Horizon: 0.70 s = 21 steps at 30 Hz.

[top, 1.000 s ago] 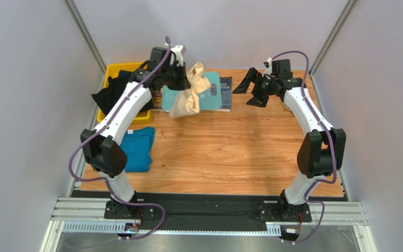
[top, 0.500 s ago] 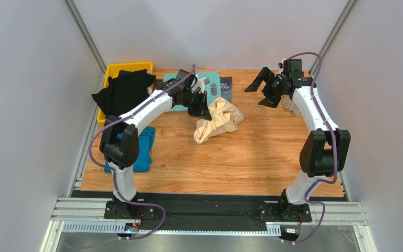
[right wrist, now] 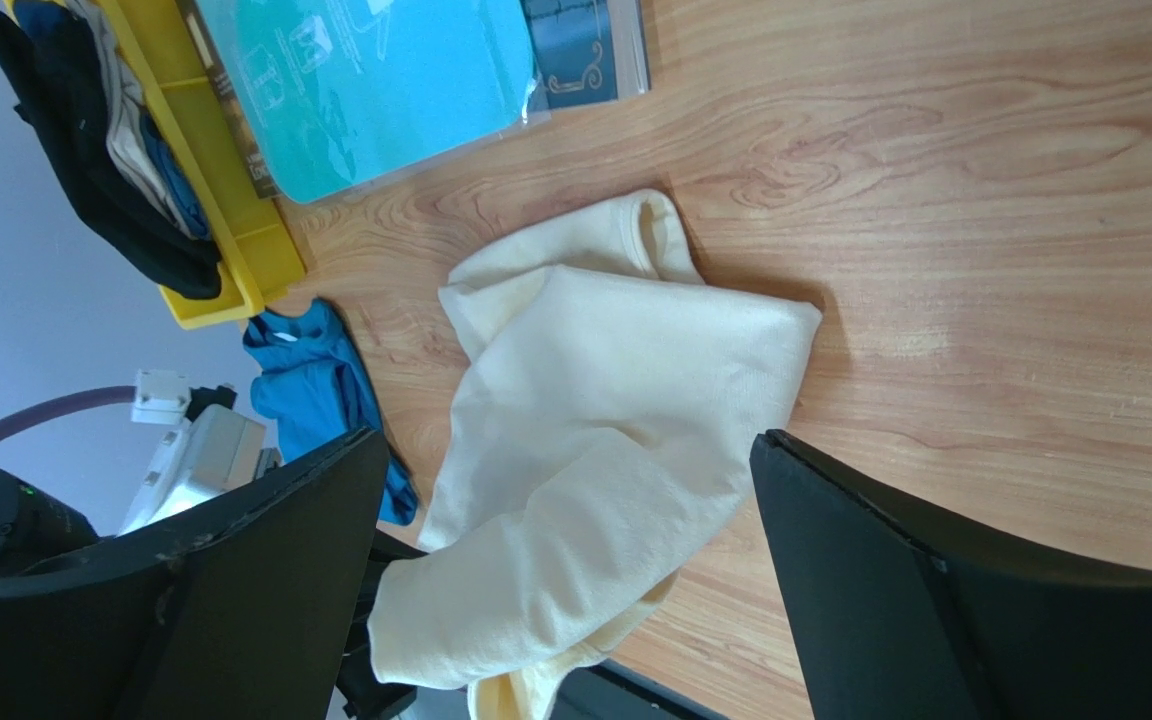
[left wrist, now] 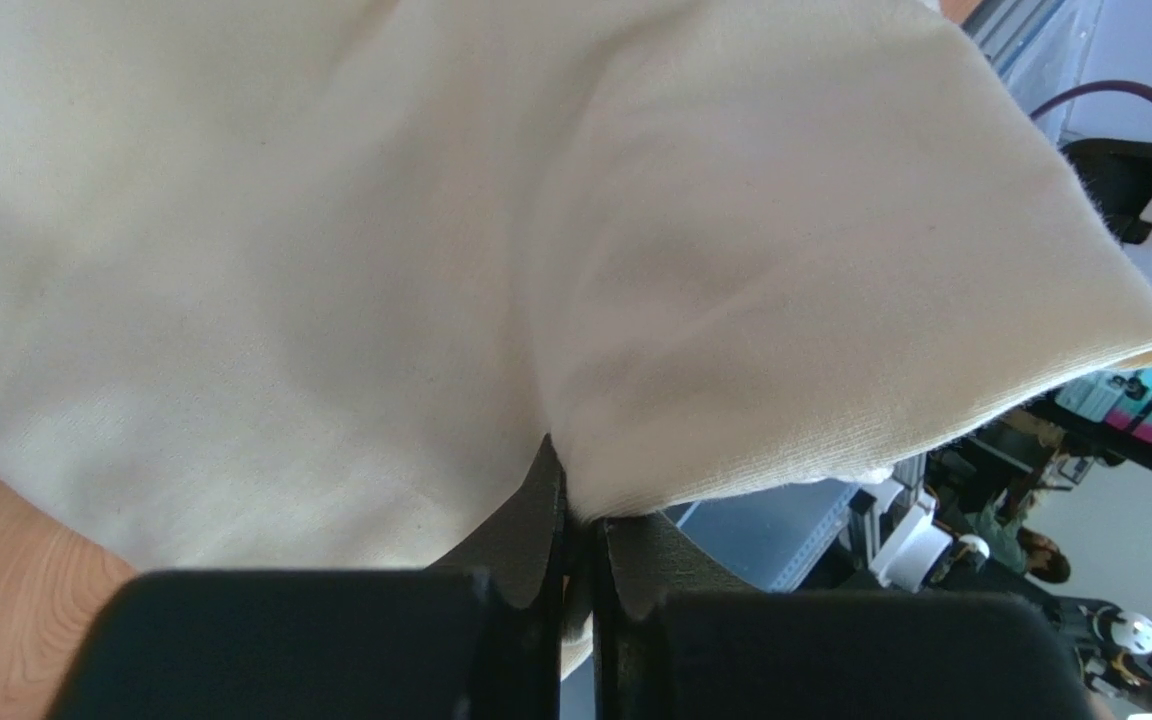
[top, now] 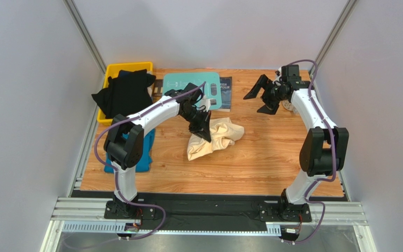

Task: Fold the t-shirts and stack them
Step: Move the tshirt to the center of the board

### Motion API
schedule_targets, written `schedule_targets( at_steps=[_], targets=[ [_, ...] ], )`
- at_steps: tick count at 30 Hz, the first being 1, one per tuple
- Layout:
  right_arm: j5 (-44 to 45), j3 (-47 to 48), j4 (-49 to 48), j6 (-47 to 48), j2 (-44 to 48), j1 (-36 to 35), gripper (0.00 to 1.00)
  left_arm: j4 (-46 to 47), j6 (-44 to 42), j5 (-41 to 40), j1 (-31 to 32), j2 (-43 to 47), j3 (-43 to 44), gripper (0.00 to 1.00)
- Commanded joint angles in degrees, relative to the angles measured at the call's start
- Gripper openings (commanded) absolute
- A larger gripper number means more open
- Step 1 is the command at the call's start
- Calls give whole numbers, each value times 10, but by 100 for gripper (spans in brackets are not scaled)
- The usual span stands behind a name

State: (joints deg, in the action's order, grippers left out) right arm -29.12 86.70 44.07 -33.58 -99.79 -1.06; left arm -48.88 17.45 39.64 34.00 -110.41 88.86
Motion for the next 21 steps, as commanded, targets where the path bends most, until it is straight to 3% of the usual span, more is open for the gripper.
schedule_targets(
  at_steps=[1, 3, 5, 6, 8, 11, 12, 13, 14, 15, 18, 21],
  targets=[
    [-30, -26, 7, 15, 9, -4, 100, -51, -41, 43, -1, 0, 59, 14],
    [-30, -32, 7, 19, 12, -4, 100, -86, -51, 39, -2, -13, 81, 37],
    [-31, -31, 7, 21, 10, -4, 100, -76, -48, 19, -2, -11, 79, 39],
    [-36, -30, 8, 23, 8, -3, 100, -73, -48, 18, -2, -9, 81, 49],
    [-41, -28, 8, 22, 3, -4, 100, -72, -47, 25, -2, -18, 89, 51],
    [-44, -27, 8, 22, -1, -4, 100, -83, -49, 22, -2, -40, 111, 8],
    [-47, -27, 8, 24, 0, -4, 100, -87, -51, 20, -2, -45, 122, 0],
    [-50, -26, 9, 29, 1, -3, 100, -89, -51, 20, -2, -52, 127, 0],
    [-52, -25, 12, 32, 4, -3, 100, -96, -55, 22, -2, -54, 133, 3],
    [-48, -24, 15, 36, 4, -3, 100, -97, -55, 19, -2, -55, 140, 17],
    [-29, -42, 47, 44, 5, -3, 100, -97, -53, -9, -2, -52, 143, 45],
    [-23, -71, 60, 44, 6, 0, 100, -100, -51, -52, -7, -45, 142, 46]
  ],
)
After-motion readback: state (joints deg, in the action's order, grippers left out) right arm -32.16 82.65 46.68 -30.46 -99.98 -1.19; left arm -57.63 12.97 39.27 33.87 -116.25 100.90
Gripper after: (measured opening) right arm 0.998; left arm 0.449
